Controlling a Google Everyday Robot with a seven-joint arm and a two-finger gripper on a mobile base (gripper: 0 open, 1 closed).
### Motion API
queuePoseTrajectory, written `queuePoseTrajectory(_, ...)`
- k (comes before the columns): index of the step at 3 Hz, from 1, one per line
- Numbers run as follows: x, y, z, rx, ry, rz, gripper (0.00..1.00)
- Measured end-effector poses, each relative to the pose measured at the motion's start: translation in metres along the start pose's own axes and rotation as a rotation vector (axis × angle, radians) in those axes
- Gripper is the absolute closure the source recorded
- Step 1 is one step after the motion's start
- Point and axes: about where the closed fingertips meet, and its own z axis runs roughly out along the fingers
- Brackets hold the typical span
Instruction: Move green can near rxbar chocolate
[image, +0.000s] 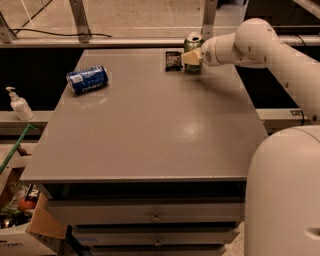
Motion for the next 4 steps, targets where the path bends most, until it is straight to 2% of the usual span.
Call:
queuePoseTrajectory(1, -0.001, 0.0, 0.0, 0.0, 0.0, 0.0, 0.14)
queuePoseTrajectory(2, 0.003, 0.003, 0.0, -0.008, 0.004, -0.001, 0.0)
queuePoseTrajectory(3, 0.005, 0.005, -0.001, -0.016, 0.002, -0.005, 0.0)
queuePoseTrajectory(4, 0.007, 0.004, -0.014, -0.026, -0.027, -0.014, 0.0)
